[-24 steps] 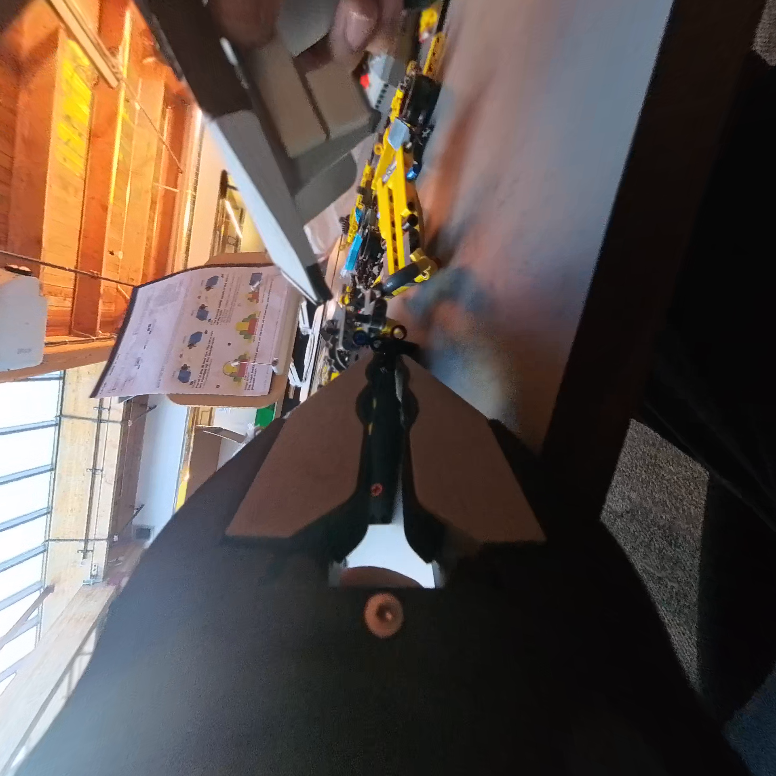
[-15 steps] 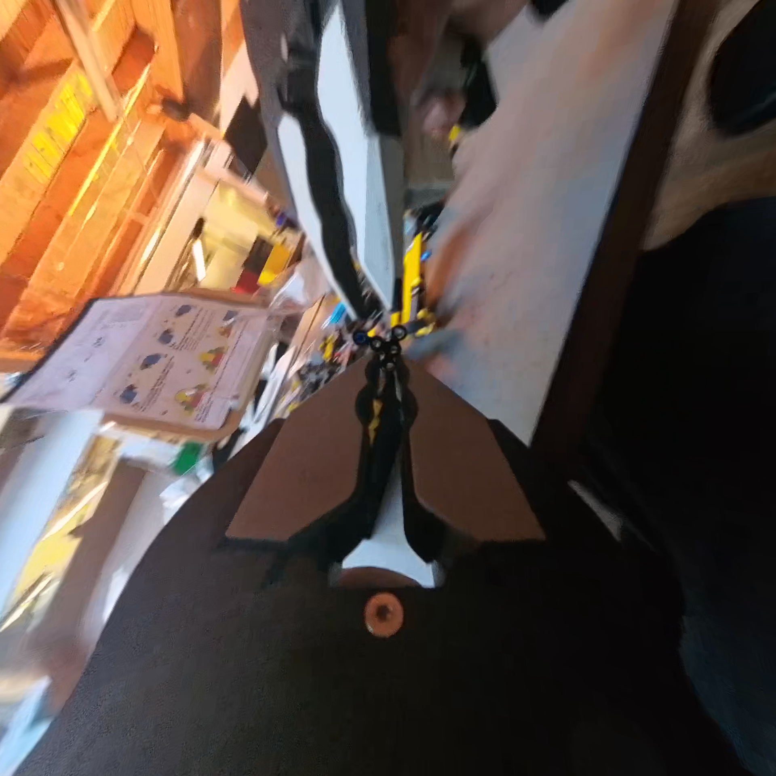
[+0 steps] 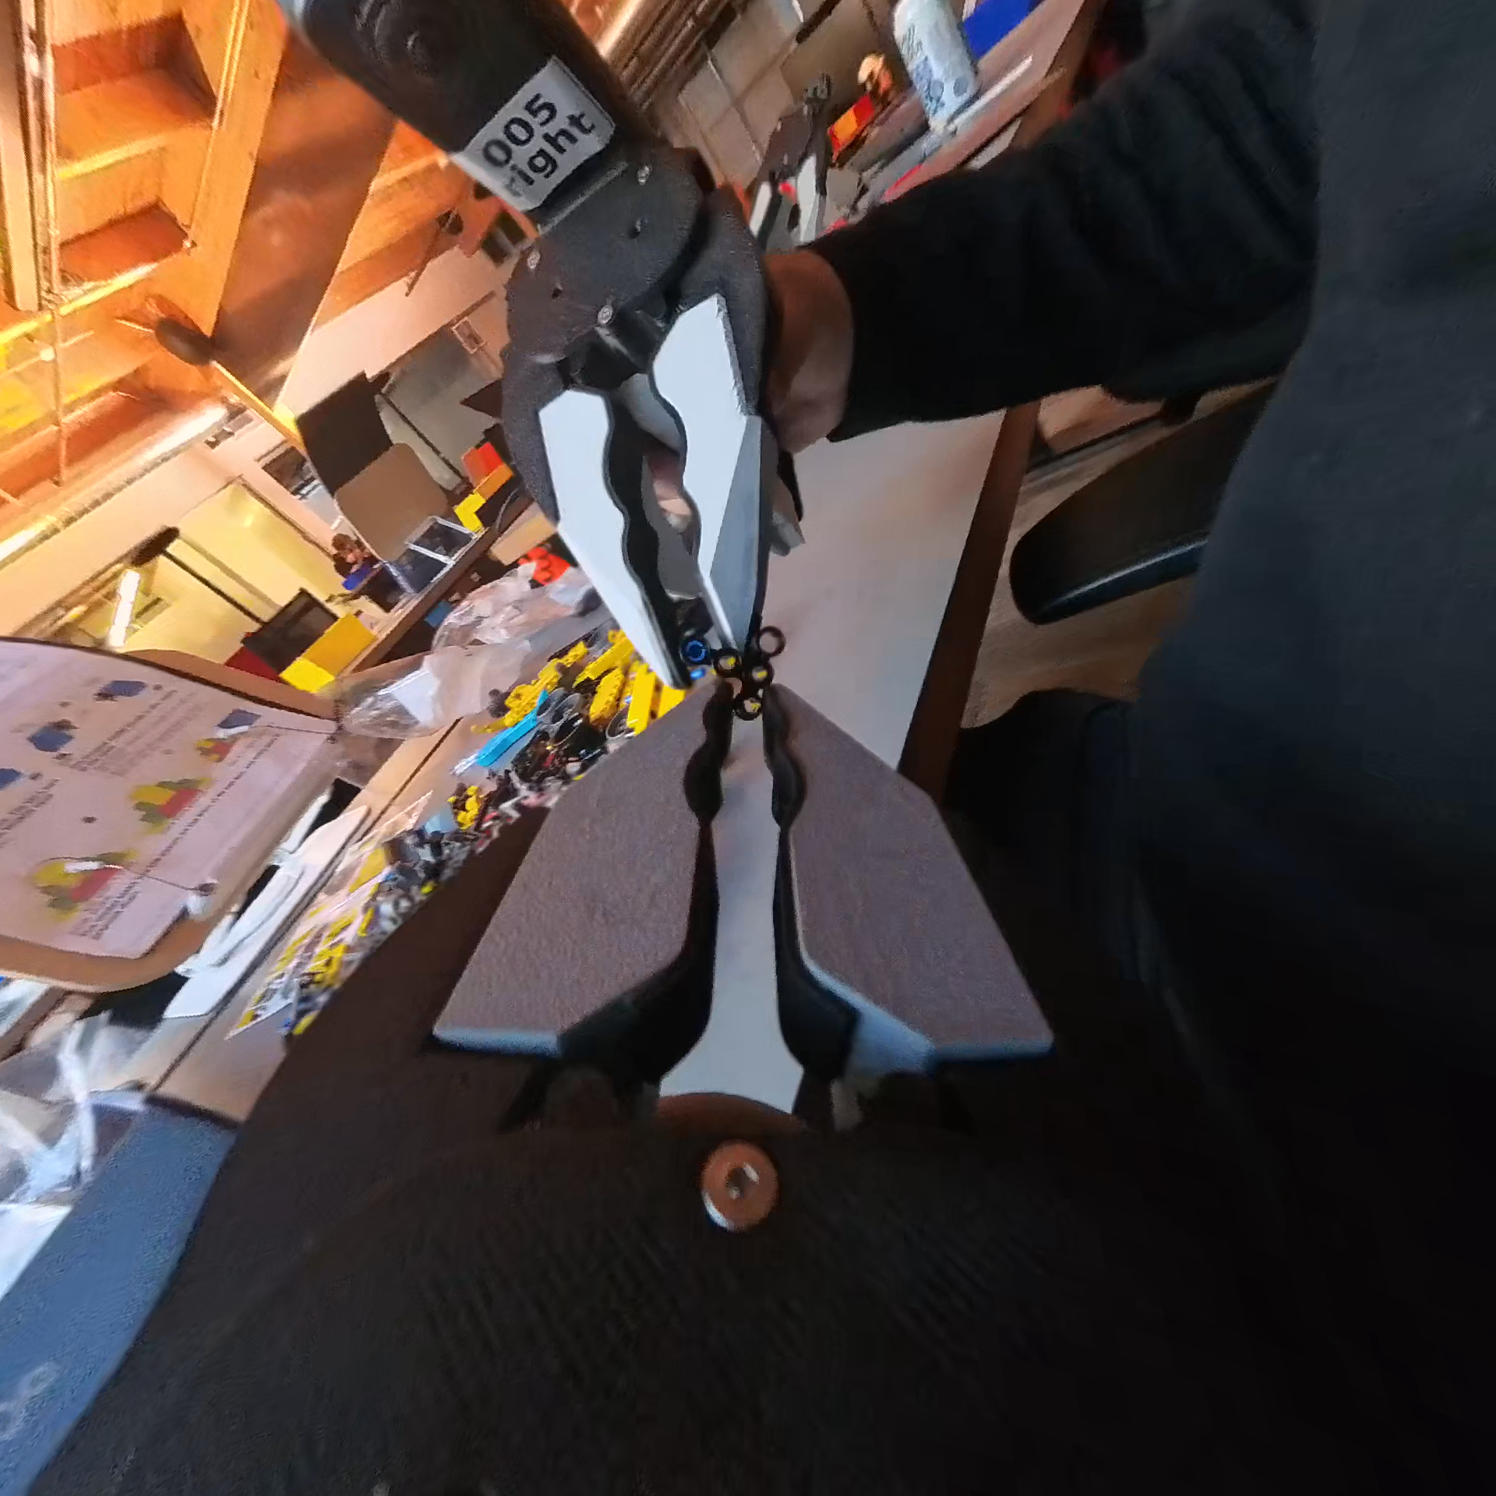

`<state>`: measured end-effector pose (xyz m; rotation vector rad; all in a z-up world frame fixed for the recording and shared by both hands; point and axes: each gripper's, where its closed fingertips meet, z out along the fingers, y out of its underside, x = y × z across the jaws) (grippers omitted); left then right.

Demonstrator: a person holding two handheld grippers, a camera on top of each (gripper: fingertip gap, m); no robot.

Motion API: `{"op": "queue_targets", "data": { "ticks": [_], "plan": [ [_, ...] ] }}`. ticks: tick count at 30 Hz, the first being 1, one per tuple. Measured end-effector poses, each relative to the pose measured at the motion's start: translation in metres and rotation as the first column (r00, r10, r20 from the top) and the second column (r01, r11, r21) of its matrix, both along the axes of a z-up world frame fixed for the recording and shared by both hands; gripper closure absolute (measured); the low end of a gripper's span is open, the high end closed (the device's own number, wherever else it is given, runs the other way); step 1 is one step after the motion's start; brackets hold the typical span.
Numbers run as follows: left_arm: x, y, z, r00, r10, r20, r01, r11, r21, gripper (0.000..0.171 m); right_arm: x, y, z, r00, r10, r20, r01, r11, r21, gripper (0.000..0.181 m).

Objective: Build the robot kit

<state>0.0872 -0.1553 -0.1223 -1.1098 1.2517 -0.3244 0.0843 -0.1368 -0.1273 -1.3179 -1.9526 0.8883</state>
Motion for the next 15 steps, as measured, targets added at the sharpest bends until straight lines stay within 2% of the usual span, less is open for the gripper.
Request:
{"op": "queue_targets", "data": {
  "ticks": [6,10,15],
  "plan": [
    [0.001,-0.013,0.002,0.99,-0.12,0.079,0.13,0.983,-0.133,0.168,0.001,-0.009,0.002,0.999,0.035,0.007,-0.035,0.999,0.007,0.163],
    [-0.002,-0.024,0.004,0.963,-0.225,0.148,0.254,0.94,-0.228,0.168,0.0,-0.019,0.005,0.997,0.076,-0.002,-0.076,0.997,-0.006,0.167],
    [-0.003,-0.027,0.0,0.957,-0.251,0.148,0.282,0.926,-0.253,0.169,0.001,-0.025,0.007,0.995,0.093,-0.022,-0.095,0.993,-0.077,0.174]
  ]
}}
